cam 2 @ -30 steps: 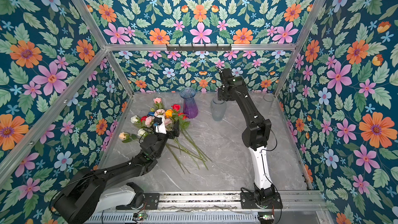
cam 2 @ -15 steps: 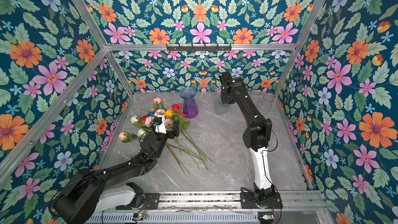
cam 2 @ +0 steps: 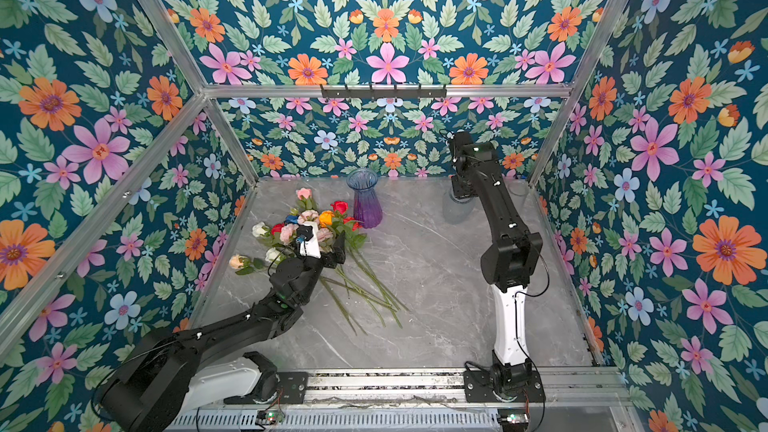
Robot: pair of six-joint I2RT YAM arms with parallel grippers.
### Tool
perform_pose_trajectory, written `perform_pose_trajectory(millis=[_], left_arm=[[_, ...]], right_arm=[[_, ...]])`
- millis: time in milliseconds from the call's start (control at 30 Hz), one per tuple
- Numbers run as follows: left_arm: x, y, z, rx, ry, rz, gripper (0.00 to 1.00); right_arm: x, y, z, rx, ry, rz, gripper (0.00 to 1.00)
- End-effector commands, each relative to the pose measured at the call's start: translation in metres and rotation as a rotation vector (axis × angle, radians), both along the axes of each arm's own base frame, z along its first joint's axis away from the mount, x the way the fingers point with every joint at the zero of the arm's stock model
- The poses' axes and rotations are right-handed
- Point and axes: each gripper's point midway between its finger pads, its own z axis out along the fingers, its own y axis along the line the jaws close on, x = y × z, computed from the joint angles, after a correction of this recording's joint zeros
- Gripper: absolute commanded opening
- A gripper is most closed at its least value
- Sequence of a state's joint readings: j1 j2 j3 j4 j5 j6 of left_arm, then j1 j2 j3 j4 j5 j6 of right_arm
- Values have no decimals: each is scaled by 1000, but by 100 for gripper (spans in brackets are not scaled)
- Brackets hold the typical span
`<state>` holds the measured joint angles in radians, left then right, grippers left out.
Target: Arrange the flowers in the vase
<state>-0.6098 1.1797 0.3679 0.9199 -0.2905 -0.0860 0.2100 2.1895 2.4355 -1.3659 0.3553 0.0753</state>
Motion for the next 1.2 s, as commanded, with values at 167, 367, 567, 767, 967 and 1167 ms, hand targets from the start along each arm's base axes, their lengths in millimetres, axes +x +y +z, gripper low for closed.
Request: perform_pose_trajectory(millis=[167,367,567,767,967,1167], left_arm=[[2,-4,5,-6,-7,-15,92],[2,-5,5,-4,-5,-18,89],[3,-6,6,-3,-5,-20,89],[3,-6,6,-3,-4,-21,89],[11,-10,17,-12,48,-67,86],[71,7,36,-225,226,-107,77]], right_arm=[[3,-4,-14,-7,36,-3,1],[9,-12,-21,-18,40,-24,3],[13,-9,-21,-1,33,-20,65],[10,-8,7,23,-36,-27,74],[-30,29,58,210,-117,25,74],[-123,72,75,516,-245,133,73]])
